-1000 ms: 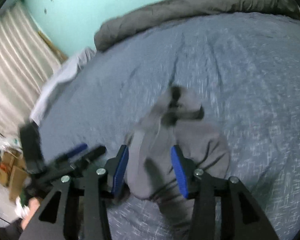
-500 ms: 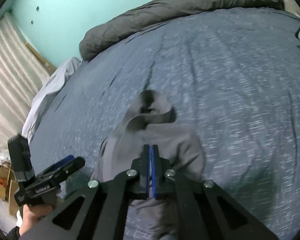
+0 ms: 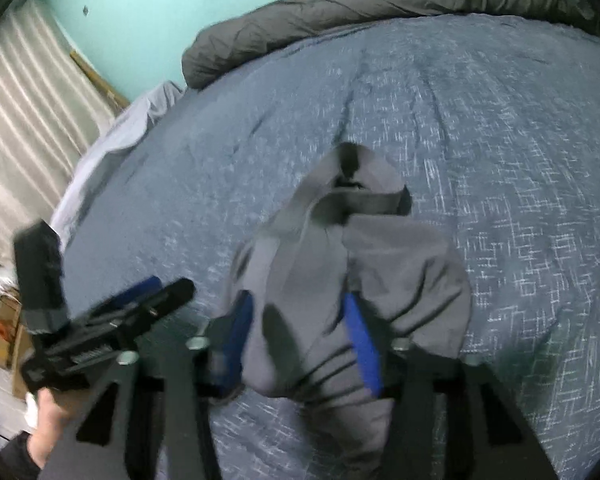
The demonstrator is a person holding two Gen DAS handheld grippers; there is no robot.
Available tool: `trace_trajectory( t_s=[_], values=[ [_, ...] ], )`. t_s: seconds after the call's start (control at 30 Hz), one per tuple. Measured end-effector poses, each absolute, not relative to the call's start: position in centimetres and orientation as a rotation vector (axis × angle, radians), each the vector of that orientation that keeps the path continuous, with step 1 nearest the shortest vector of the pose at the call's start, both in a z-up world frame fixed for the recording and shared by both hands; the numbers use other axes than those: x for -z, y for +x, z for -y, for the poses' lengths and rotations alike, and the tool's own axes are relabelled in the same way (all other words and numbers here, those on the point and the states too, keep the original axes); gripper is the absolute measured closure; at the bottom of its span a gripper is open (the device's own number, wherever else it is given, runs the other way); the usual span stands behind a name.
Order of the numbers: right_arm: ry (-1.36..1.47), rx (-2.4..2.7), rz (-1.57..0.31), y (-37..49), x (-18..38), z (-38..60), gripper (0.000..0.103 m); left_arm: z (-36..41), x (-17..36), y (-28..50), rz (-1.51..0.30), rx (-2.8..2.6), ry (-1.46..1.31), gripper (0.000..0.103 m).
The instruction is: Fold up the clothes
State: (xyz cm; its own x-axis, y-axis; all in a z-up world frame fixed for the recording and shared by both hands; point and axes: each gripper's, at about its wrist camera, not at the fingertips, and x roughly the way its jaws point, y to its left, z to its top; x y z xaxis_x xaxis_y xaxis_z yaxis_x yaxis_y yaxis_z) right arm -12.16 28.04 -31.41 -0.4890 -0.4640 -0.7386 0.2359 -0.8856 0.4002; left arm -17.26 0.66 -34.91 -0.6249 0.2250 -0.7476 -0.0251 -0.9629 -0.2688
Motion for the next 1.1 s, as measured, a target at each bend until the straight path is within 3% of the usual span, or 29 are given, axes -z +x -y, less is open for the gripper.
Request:
trace_trajectory(
  t_s=[0.1, 0.17, 0.77, 0.93, 1.1],
  values=[
    [1.292, 2.404, 0.322, -12.1, 31.7, -28.2, 0.097, -0.5, 34.9, -17.3, 0.353, -2.689, -1.283, 0.001],
    [1.276, 2.417, 0.338, -12.2, 31.5, -28.8, 0.1, -0.3, 34.9, -17.3, 0.359, -2.69, -1.282, 0.001],
    [1.192, 2.709, 0.674, -13.1, 30.0, -41.8, 0.102, -0.9, 34.7, -17.7, 0.369, -2.673, -1.255, 0.001],
    [1.263, 2.697, 0.69, -13.0, 30.9, -41.8, 0.099, -2.0, 34.5, -18.1, 0.39, -2.635, -1.227, 0.001],
    [1.193, 2.659, 0.691, -12.1, 29.3, -41.0, 0.072, -3.2, 33.9, -18.1, 0.444, -2.582, -1.193, 0.001]
  ],
)
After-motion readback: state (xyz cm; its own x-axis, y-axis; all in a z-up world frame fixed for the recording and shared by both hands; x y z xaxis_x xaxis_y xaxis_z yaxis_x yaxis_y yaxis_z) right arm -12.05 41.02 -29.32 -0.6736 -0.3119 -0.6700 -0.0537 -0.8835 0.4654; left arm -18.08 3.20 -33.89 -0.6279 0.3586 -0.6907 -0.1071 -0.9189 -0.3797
